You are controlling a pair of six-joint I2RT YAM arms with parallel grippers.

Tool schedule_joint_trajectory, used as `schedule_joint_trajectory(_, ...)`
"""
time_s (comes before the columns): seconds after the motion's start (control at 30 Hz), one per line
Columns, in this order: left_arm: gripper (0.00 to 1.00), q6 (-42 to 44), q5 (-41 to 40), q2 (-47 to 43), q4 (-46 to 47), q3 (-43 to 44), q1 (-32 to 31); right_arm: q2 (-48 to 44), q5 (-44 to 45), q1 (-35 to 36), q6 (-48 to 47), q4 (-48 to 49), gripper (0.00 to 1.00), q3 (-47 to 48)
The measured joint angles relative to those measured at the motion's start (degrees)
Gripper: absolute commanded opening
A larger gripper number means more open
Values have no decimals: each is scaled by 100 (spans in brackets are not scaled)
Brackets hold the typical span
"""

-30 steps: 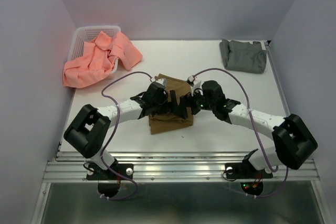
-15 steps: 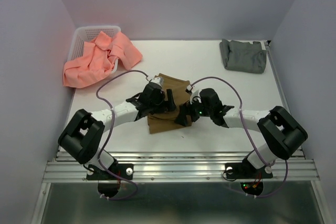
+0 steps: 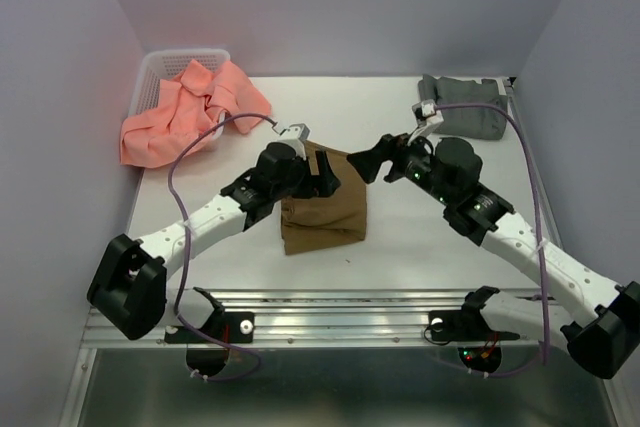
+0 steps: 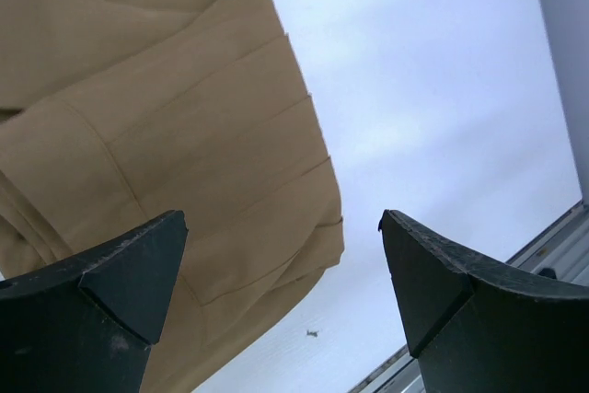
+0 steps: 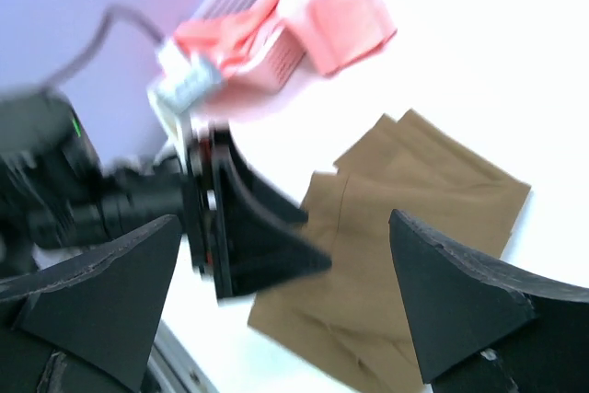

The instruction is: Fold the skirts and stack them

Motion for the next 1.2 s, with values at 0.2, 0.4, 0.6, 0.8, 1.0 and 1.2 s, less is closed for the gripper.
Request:
schedule_joint_trajectory(0.2,99,94,356,0,302,-804,-4,935,254,-247,374,-437,100,1187)
schedule_joint_trajectory(0.4,99,208,533,0,603,-1261,-4,2522,-686,-442,538,-887,100,2494)
schedule_joint_trajectory(0.6,99,177,557,24,1082,-1858,-4,4046,-2280,-426,507,-1047,100,3303)
schedule_joint_trajectory(0.8,99,39,551,199,1506,-2170,-7,5051,-3381,-271,483,-1056,100,3449)
schedule_joint_trajectory(1.0,99,-105,531,275,1665,-2186,-26,5742,-3991,-258,555,-785,100,3915)
schedule_joint_trajectory(1.2,99,-289,509,315,1714,-2186,-15,6290,-4328,-271,669,-590,100,4347)
